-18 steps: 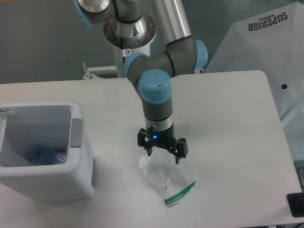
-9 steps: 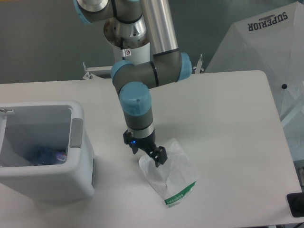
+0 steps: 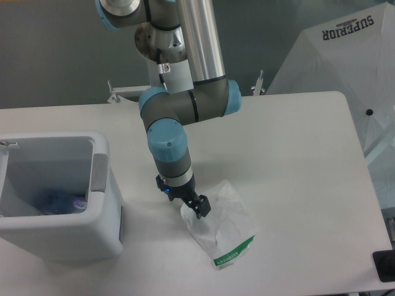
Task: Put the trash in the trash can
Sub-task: 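Lower the gripper and pinch the edge of the plastic bag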
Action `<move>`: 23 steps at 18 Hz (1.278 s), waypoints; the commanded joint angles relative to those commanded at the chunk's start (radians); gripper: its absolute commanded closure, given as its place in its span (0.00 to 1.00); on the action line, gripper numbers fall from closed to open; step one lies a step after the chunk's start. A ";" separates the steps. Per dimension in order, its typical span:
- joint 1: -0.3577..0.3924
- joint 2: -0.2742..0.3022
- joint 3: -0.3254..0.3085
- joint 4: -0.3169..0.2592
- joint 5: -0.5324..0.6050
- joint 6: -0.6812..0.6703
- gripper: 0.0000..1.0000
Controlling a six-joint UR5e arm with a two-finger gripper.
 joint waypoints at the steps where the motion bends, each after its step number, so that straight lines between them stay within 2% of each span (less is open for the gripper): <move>1: 0.002 -0.002 0.002 0.000 0.000 0.002 0.04; 6: 0.002 -0.003 0.003 0.000 0.002 0.002 0.22; 15: 0.002 0.008 -0.005 -0.003 0.002 0.002 0.75; 18: 0.002 0.009 0.000 -0.003 0.002 -0.002 1.00; 23: 0.020 0.029 0.006 -0.008 0.002 -0.002 1.00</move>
